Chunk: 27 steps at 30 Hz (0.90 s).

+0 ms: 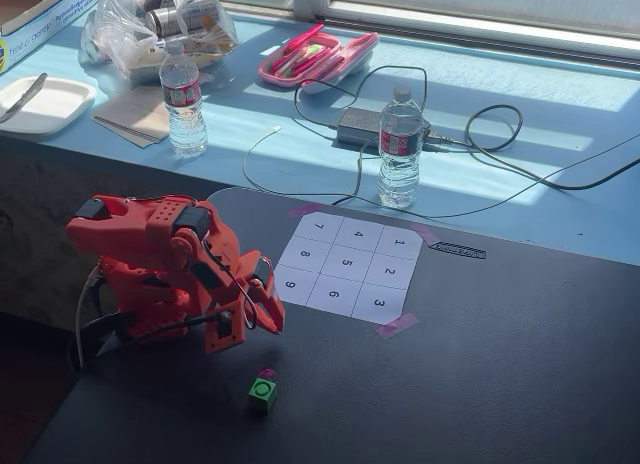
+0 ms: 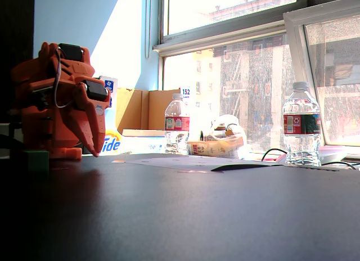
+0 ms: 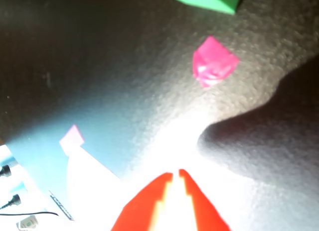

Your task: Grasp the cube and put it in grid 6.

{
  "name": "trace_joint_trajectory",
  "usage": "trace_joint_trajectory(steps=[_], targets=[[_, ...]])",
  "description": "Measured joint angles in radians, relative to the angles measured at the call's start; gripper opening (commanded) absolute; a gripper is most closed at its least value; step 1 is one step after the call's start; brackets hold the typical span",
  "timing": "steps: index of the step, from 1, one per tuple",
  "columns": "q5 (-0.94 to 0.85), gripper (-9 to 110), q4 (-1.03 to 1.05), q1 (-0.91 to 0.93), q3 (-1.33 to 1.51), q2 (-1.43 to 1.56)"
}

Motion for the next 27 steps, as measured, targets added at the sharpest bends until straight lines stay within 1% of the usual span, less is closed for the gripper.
trace_joint_trajectory(steps=[15,21,24,27], targets=[[0.000,0,0.011,0.017,-0.003,0.000],[0.000,3,0.051,0.043,-0.023,-0.005],[0.000,7,0.054,0.061,-0.072,-0.072],[0.000,10,0.021,0.092,-0.130,-0.222]])
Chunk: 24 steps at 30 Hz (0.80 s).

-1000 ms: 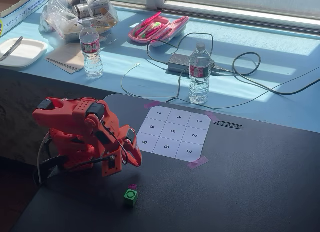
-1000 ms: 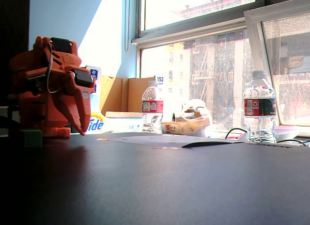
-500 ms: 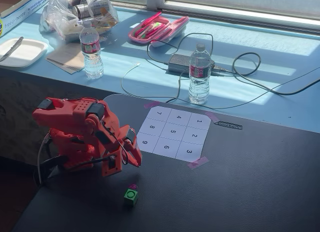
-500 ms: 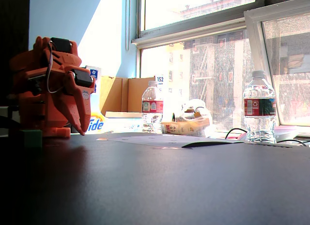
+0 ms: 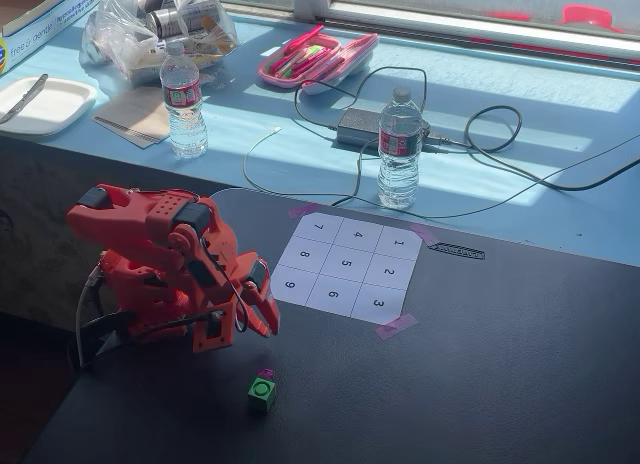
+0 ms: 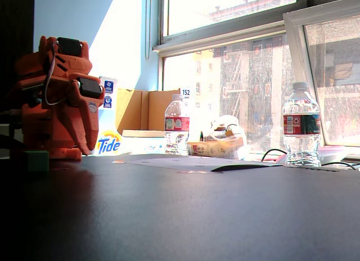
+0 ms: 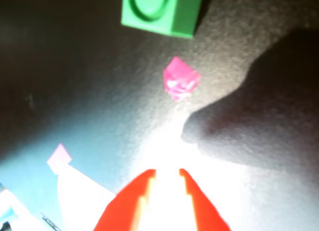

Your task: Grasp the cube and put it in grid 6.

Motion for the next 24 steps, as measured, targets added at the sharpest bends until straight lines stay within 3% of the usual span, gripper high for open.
trace_joint_trajectory(steps=[19,24], targets=[[0.008,19,-0.026,0.296,-0.453,-0.644],[0.008,29,-0.031,0.341,-0.529,-0.767]])
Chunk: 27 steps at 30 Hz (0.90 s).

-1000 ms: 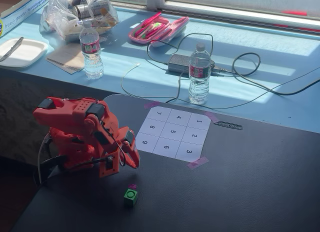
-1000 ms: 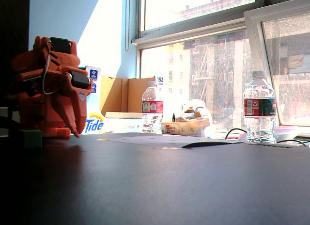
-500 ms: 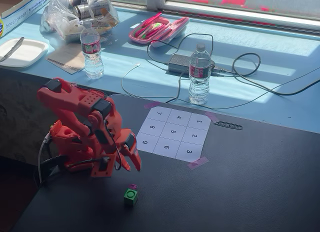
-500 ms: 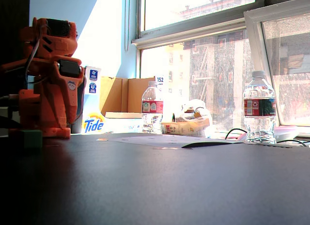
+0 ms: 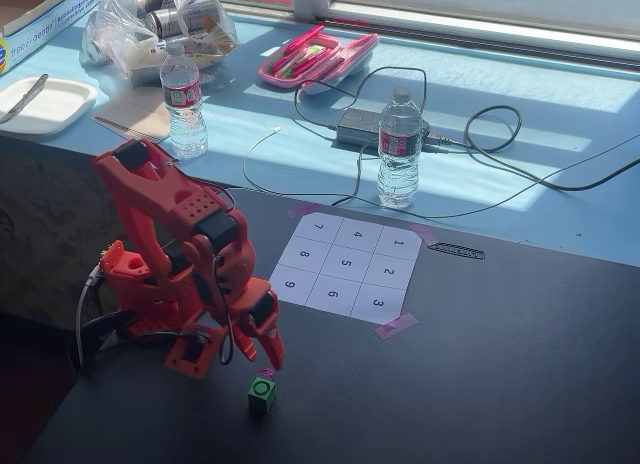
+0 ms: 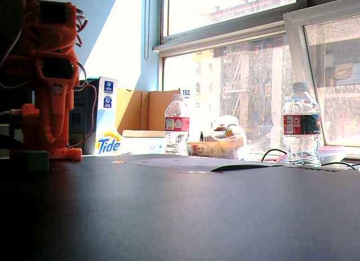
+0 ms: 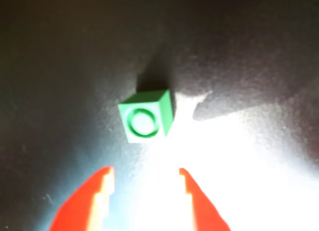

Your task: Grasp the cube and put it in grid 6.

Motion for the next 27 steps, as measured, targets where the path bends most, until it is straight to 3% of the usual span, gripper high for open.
trace_joint_trajectory(steps=[8,27], targets=[[-0.014,34,0.000,0.043,-0.086,-0.138],[-0.034,32,-0.046,0.046,-0.109,-0.314]])
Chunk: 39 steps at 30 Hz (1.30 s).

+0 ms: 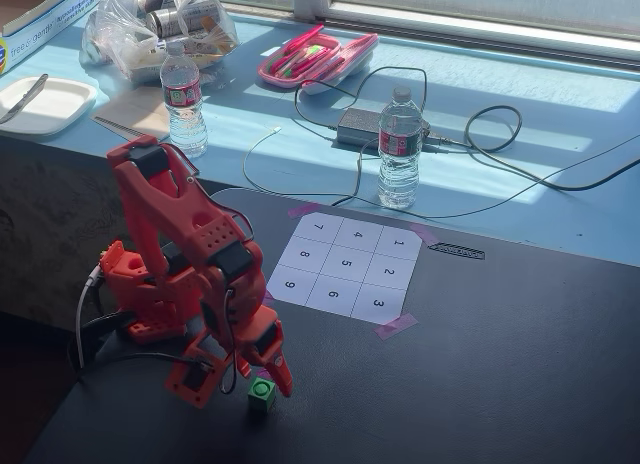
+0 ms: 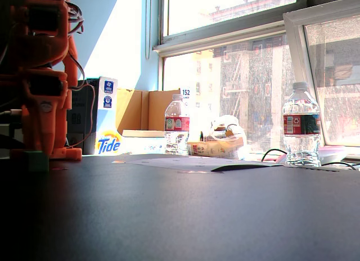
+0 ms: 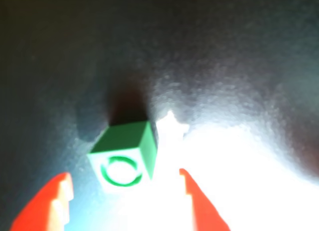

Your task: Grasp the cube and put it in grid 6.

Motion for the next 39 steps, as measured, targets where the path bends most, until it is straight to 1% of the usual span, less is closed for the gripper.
trace_joint_trajectory(steps=[11,14,15,16,25,28,30,34,39], targets=[[0.000,24,-0.043,0.051,-0.005,-0.054],[0.000,10,-0.049,0.066,-0.005,-0.057],[0.000,3,-0.054,0.063,-0.005,-0.058],[-0.005,0,-0.057,0.060,-0.005,-0.058],[-0.009,0,-0.057,0.055,-0.028,-0.063],[-0.003,0,-0.020,0.031,-0.092,-0.069],[0.014,0,0.041,0.005,-0.152,-0.074],[0.043,0,0.169,-0.091,-0.279,-0.074],[0.098,0,0.288,-0.267,-0.402,-0.080]])
